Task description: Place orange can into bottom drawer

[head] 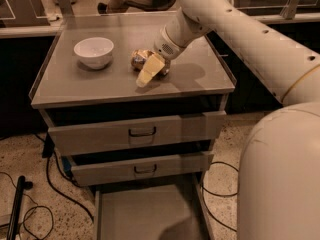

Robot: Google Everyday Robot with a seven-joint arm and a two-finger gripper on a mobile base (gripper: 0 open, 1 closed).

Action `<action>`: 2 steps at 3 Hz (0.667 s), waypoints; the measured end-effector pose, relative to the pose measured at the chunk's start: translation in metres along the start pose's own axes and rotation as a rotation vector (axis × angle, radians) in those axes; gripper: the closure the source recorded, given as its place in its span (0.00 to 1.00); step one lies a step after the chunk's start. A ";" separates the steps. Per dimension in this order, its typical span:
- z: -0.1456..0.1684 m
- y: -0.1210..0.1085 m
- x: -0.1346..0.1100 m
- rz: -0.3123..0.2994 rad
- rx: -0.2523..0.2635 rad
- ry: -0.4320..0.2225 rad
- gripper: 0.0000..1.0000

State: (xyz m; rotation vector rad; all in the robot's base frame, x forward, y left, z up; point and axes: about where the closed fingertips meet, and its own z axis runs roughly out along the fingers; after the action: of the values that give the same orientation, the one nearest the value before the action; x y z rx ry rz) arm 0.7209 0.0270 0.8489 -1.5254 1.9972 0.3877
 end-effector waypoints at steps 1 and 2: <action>0.006 0.005 0.009 0.031 -0.008 0.003 0.00; 0.007 0.006 0.009 0.032 -0.009 0.004 0.26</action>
Offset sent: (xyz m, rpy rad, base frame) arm -0.0041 -0.0016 -0.0093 0.0057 0.0208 -0.0170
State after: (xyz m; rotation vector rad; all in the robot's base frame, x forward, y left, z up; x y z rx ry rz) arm 0.7159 0.0253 0.8372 -1.5025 2.0277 0.4072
